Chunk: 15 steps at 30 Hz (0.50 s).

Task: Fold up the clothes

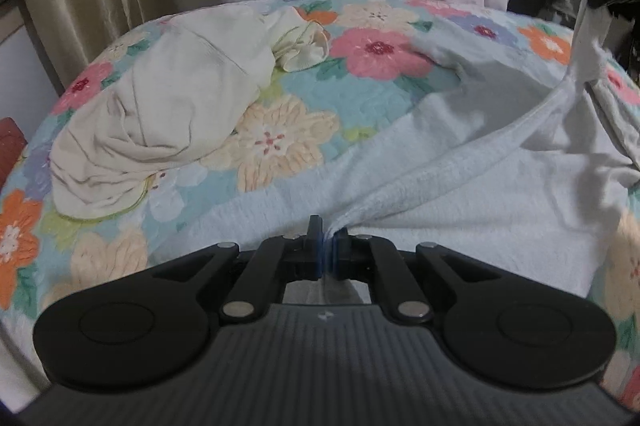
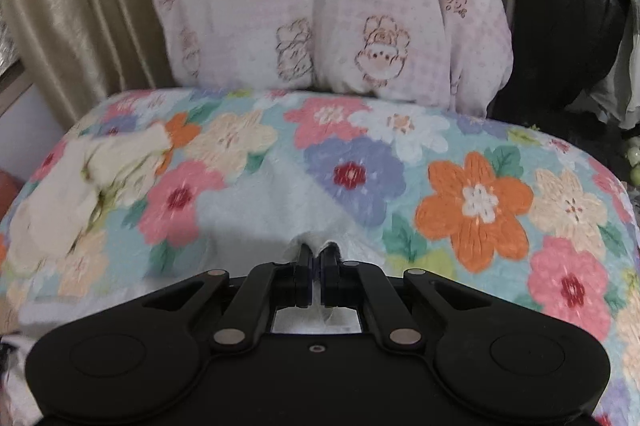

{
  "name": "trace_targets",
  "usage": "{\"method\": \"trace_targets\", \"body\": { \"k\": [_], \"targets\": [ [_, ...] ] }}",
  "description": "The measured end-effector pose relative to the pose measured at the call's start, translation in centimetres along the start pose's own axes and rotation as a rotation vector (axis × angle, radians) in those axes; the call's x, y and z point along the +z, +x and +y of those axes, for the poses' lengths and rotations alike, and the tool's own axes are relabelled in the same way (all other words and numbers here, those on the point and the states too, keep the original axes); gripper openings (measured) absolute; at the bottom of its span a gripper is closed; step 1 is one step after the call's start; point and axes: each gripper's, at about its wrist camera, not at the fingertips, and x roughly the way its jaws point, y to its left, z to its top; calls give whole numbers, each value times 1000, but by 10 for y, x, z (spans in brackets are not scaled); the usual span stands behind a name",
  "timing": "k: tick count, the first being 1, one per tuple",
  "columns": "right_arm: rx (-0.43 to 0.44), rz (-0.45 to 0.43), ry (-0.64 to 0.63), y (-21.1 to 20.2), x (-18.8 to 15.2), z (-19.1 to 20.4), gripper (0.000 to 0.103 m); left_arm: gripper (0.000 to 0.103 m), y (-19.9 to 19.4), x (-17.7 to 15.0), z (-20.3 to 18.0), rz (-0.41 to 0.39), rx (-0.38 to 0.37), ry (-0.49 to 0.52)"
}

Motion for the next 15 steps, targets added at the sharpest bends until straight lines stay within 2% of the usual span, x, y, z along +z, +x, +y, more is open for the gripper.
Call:
{"method": "trace_targets", "body": {
  "k": [2, 3, 4, 5, 6, 7, 8, 10, 15],
  "targets": [
    [5, -40, 30, 12, 17, -2, 3, 7, 10, 8, 3, -3, 23, 10],
    [17, -63, 44, 18, 24, -3, 3, 15, 17, 11, 5, -1, 47, 11],
    [35, -87, 52, 25, 29, -2, 6, 37, 27, 11, 7, 9, 80, 4],
    [54, -114, 62, 34, 32, -1, 13, 49, 35, 10, 10, 21, 131, -11],
    [53, -123, 82, 41, 31, -1, 23, 60, 41, 6, 13, 26, 141, -34],
    [48, -119, 106, 46, 29, -3, 41, 60, 47, 1, 17, 31, 144, -58],
    [54, -108, 128, 50, 22, -5, 43, 60, 53, -4, 21, 36, 147, -82],
    [67, -86, 171, 57, 7, -10, 43, 60, 55, -14, 26, 48, 111, -116],
    [122, -83, 177, 31, -64, -30, 43, 60, 33, -29, 20, 67, 135, -83]
  ]
}}
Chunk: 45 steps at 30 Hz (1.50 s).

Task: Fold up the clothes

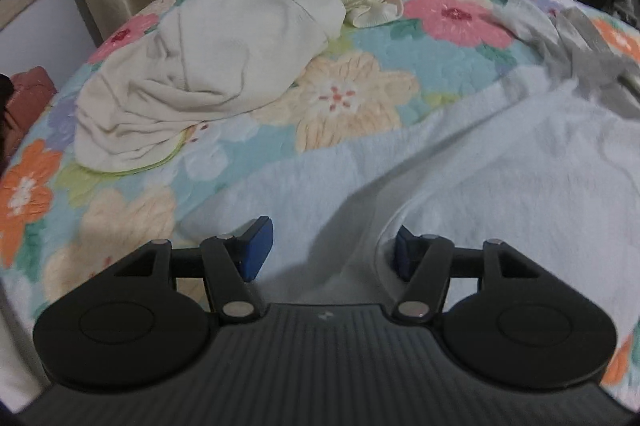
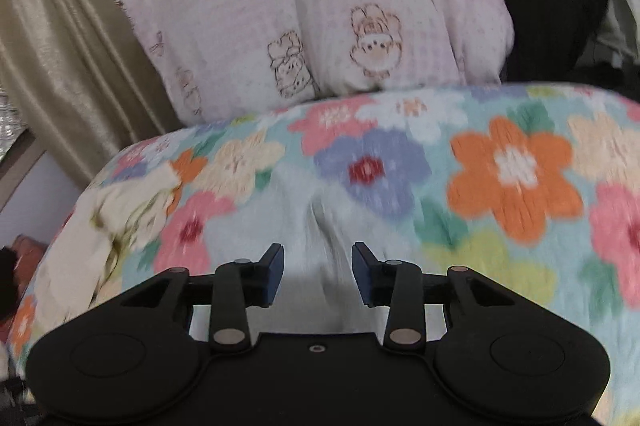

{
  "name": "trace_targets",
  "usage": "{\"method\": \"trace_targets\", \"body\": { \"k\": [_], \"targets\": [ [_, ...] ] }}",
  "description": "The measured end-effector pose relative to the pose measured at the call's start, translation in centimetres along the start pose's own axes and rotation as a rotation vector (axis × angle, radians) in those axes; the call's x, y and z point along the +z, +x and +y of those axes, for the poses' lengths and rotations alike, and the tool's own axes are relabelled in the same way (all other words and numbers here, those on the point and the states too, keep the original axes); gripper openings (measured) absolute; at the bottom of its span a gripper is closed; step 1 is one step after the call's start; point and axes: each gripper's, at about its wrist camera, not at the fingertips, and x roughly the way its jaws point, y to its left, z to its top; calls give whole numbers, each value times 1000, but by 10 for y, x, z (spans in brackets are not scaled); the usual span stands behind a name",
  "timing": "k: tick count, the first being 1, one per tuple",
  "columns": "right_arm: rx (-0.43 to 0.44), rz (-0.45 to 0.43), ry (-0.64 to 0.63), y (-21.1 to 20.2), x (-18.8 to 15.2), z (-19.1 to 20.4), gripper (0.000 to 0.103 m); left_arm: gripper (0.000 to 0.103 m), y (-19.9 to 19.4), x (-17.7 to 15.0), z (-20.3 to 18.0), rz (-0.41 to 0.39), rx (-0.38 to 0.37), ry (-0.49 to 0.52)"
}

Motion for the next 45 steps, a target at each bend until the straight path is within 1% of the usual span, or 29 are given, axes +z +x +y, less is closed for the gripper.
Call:
{"method": "trace_targets", "body": {
  "k": [3, 7, 9, 11, 12, 14, 15, 17, 19, 21, 22, 23, 24, 25, 26, 28, 30, 31, 33, 36, 37, 39, 41, 42, 43, 45],
  "targets": [
    [-43, -14, -41, -31, -45, -13, 43, 61, -24, -5, 1, -21, -6, -42],
    [-111, -42, -106, -70, -102, -17, 46, 61, -51, -13, 4, -57, 51, -73],
    [-133, -46, -128, -84, -125, -20, 49, 61, -63, -18, 4, -70, 43, -80],
    [-139, -22, -153, -90, -143, -21, 50, 62, -73, -25, 2, -73, 22, -84],
    [-139, -3, -171, -92, -151, -21, 51, 65, -77, -30, -1, -67, 4, -83],
    [-152, 45, -241, -85, -166, -18, 58, 66, -78, -44, -9, -37, -35, -77],
    [-168, 70, -282, -79, -174, -16, 59, 66, -77, -50, -14, -17, -50, -66],
    [-243, 98, -344, -65, -185, -14, 60, 66, -75, -63, -24, 23, -76, -41],
    [-305, 103, -330, -48, -188, -19, 59, 71, -69, -73, -36, 57, -49, 15],
    [-305, 71, -264, -36, -186, -29, 59, 72, -57, -76, -47, 89, -6, 61],
    [-299, 32, -238, -35, -182, -34, 59, 72, -50, -77, -52, 105, 15, 83],
    [-295, -4, -214, -33, -179, -38, 57, 71, -44, -77, -53, 117, 18, 93],
    [-302, -23, -198, -34, -172, -41, 52, 70, -39, -77, -52, 134, 19, 83],
    [-308, -43, -182, -35, -166, -44, 10, 68, -37, -77, -46, 143, 10, 55],
    [-322, -65, -170, -38, -160, -47, 5, 68, -37, -77, -40, 152, 0, 25],
    [-434, -150, -201, -61, -147, -44, 4, 65, -35, -79, -30, 165, -20, -28],
    [-546, -223, -280, -86, -138, -39, 0, 65, -35, -80, -22, 176, -29, -64],
    [-597, -254, -314, -98, -134, -39, 0, 65, -34, -80, -18, 181, -33, -79],
    [-629, -234, -302, -106, -124, -59, 0, 64, -35, -79, -17, 184, -34, -89],
    [-447, -149, -124, -110, -119, -98, 0, 65, -39, -78, -24, 168, -6, -49],
    [-397, -127, -110, -108, -120, -100, 6, 65, -41, -77, -27, 158, 11, -30],
    [-300, -86, -84, -104, -122, -103, 12, 64, -45, -74, -29, 135, 40, -4],
    [-245, -90, -75, -99, -123, -99, 34, 64, -53, -70, -28, 82, 51, -2],
    [-228, -96, -73, -95, -121, -96, 39, 64, -60, -68, -27, 45, 44, -8],
    [-224, -99, -70, -90, -117, -93, 46, 64, -66, -65, -25, 14, 27, -19],
    [-209, -97, -65, -78, -109, -88, 48, 64, -75, -61, -21, -37, -11, -44]
  ]
}}
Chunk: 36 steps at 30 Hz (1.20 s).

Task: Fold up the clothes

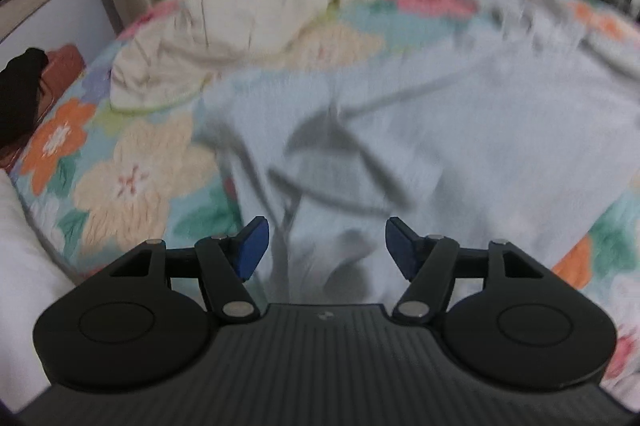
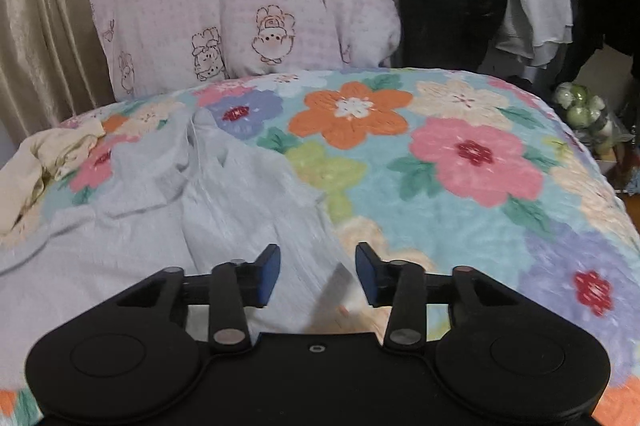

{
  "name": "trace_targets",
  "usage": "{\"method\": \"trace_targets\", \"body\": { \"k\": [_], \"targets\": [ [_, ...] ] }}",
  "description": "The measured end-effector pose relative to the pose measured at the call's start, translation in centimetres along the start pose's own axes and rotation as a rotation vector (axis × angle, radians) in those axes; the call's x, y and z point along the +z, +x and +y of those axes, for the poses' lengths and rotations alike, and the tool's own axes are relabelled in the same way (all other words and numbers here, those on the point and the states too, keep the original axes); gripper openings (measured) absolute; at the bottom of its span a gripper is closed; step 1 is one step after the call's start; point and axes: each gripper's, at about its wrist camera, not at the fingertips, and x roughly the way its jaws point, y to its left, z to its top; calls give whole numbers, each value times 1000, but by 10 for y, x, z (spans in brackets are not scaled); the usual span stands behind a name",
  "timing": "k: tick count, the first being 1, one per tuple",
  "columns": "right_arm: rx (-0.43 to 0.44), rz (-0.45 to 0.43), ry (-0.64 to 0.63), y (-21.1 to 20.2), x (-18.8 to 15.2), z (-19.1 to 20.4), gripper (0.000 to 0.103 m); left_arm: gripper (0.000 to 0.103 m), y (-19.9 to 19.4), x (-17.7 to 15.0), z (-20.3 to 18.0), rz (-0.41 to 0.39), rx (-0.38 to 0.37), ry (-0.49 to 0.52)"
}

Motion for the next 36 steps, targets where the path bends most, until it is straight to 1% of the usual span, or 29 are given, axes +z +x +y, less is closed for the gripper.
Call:
{"method": "trace_targets", "body": {
  "k": [2, 3, 4, 7, 9, 11, 12, 13, 14, 15, 16, 17, 18, 19, 20, 21, 22, 23, 25, 27, 28, 30, 31, 32, 33, 35, 36],
  "targets": [
    [24, 14, -9, 14, 10, 11, 48, 64, 2, 3, 0, -5, -34, -17],
    [35, 20, -20, 21, 14, 17, 48, 65, 7, 4, -1, 3, -38, -12],
    [44, 24, -43, 29, 21, 25, 48, 65, 12, 5, -3, 12, -40, -4],
    [119, 61, -135, 53, 38, 54, 48, 65, 26, 11, -7, 31, -27, 31],
    [157, 102, -181, 71, 46, 74, 51, 66, 35, 21, -2, 40, -52, -1],
    [171, 133, -212, 89, 53, 92, 61, 69, 48, 31, 4, 65, -98, -41],
    [171, 149, -231, 100, 57, 101, 63, 70, 55, 36, 5, 81, -116, -56],
    [139, 155, -262, 110, 59, 109, 66, 70, 62, 39, 5, 97, -99, -54],
    [107, 162, -293, 120, 61, 116, 70, 70, 70, 41, 3, 115, -50, -45],
    [74, 179, -321, 134, 60, 121, 72, 70, 79, 43, 1, 134, 4, -34],
    [56, 202, -335, 144, 56, 123, 72, 69, 85, 41, -1, 137, 26, -17],
    [39, 224, -349, 155, 52, 125, 69, 67, 92, 39, -3, 139, 44, 2],
    [27, 237, -363, 163, 47, 127, 63, 56, 93, 34, -4, 111, 43, 13],
    [45, 193, -382, 158, 43, 129, 34, 33, 91, 30, -5, 84, 47, 26],
    [25, 146, -424, 149, 39, 134, 8, 23, 88, 26, -5, 59, 53, 39],
    [4, 98, -464, 139, 35, 139, 8, 17, 84, 23, -5, 32, 58, 52],
    [-19, 43, -497, 128, 33, 143, 8, 13, 80, 24, -2, 12, 52, 46],
    [-25, -4, -521, 118, 32, 146, 8, 13, 77, 29, 2, -1, 39, 25],
    [-52, -72, -562, 101, 39, 153, 8, 11, 71, 42, 9, -23, 11, -20],
    [-61, -117, -586, 91, 53, 161, 7, 11, 59, 56, 10, -81, 7, -3],
    [-70, -128, -589, 93, 62, 164, 7, 11, 53, 63, 10, -111, 6, 7],
    [-91, -150, -593, 98, 80, 170, 7, 11, 52, 74, 16, -128, 16, 4],
    [-115, -156, -592, 106, 85, 170, 8, 13, 56, 78, 19, -129, 27, 2],
    [-140, -130, -585, 118, 89, 168, 8, 17, 65, 77, 25, -112, 35, -7],
    [-170, -74, -570, 135, 91, 165, 9, 18, 74, 76, 32, -91, 41, -18],
    [-242, -1, -537, 158, 89, 160, 11, 18, 88, 71, 43, -62, 52, -37],
    [-255, 7, -524, 156, 87, 163, 13, 18, 89, 66, 49, -57, 53, -53]
  ]
}}
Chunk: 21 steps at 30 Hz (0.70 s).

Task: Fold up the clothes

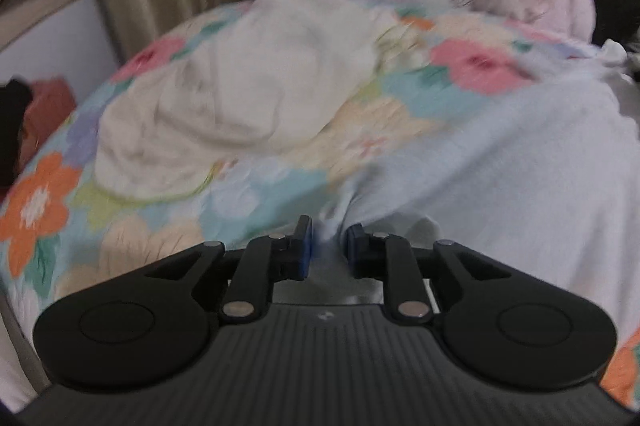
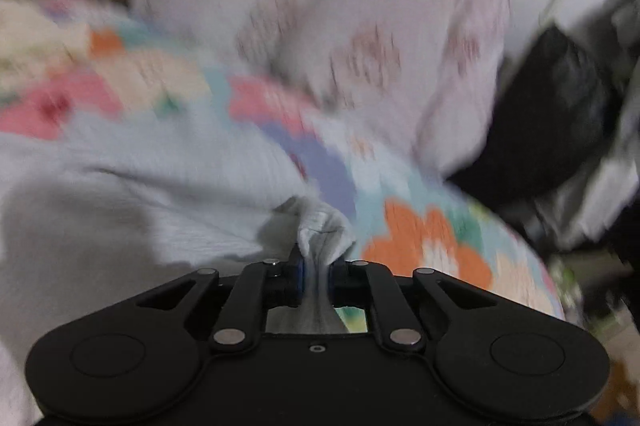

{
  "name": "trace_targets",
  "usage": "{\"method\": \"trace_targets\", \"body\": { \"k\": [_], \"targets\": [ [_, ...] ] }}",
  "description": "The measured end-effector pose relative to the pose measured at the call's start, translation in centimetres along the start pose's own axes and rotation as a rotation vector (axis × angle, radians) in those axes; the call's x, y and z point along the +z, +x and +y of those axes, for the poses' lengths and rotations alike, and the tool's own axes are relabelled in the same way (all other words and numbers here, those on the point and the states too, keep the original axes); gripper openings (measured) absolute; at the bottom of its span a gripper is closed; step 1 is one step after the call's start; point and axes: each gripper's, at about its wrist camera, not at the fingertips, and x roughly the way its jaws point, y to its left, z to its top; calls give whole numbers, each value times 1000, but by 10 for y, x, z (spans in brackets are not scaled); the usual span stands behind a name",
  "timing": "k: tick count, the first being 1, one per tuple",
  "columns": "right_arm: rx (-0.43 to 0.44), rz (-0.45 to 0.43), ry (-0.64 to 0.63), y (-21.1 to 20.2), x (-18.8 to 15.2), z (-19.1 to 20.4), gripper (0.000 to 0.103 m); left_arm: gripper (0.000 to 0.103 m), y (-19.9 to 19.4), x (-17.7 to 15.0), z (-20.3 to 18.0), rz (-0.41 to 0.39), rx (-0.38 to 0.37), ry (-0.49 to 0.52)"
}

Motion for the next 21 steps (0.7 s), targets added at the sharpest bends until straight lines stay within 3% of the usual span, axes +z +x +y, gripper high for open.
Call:
{"method": "trace_targets", "body": {
  "k": [4, 7, 11, 15, 17, 19, 21],
  "targets": [
    [-41, 43, 49, -11, -1, 14, 46, 19, -7, -10, 23, -23, -38, -55],
    [2, -24, 89, -50, 5, 33, 50, 18, -15, -10, 39, -56, -21, -113],
    [310, -52, 115, -94, 5, 74, 52, 18, -21, -12, 58, -55, 7, -151],
    [716, 40, 139, -114, -9, 138, 52, 18, -29, -25, 77, -17, -55, -229],
    [822, 75, 139, -122, -19, 172, 52, 20, -35, -31, 79, -8, -151, -266],
    [911, 94, 143, -126, -24, 200, 52, 35, -39, -36, 76, 8, -251, -282],
    [991, 113, 145, -126, -21, 225, 52, 44, -40, -46, 69, 31, -275, -295]
  ]
}}
